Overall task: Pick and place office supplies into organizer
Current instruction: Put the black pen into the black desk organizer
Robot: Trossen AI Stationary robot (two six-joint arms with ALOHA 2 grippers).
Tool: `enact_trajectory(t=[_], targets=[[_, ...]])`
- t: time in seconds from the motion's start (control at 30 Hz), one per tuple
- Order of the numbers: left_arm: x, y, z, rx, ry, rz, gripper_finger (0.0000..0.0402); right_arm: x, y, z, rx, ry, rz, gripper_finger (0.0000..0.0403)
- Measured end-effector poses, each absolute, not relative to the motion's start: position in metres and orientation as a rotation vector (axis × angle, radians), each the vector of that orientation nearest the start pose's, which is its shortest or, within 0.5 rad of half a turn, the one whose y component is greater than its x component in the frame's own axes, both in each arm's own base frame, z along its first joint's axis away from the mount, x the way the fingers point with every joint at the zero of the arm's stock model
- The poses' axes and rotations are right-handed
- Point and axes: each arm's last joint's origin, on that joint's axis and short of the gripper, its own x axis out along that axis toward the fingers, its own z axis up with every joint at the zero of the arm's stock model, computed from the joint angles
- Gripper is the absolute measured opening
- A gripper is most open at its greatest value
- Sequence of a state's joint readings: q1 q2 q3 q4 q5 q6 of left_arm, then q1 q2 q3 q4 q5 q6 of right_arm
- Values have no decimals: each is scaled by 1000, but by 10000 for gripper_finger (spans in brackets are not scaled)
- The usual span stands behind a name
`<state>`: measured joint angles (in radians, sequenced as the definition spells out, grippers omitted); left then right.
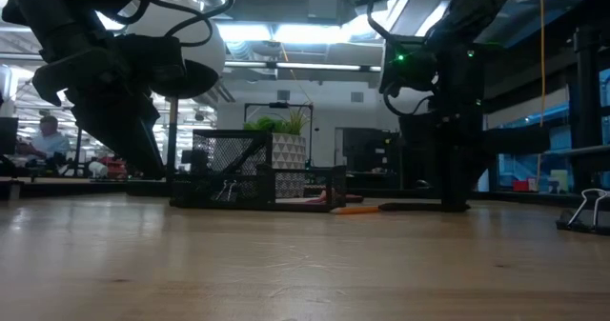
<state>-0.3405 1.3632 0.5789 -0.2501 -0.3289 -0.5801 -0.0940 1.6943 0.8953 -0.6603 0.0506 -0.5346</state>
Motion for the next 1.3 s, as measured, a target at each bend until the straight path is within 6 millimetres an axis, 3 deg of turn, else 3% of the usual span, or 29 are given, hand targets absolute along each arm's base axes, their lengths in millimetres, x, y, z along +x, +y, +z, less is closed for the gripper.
enact_trajectory(t=[0.27, 0.73, 0.9, 1.3], targets=[[220, -68, 150, -198, 933, 263, 97, 286, -25, 146, -413, 1408, 273, 36], [220, -68, 150, -200, 933, 260, 97, 290, 1, 154, -471, 1412, 278, 36], [220, -69, 150, -202, 935, 256, 97, 302, 8, 181, -641, 1429, 138, 37], [220, -72, 149, -262, 990, 151, 97, 344, 31, 260, -1160, 1160, -308, 37]])
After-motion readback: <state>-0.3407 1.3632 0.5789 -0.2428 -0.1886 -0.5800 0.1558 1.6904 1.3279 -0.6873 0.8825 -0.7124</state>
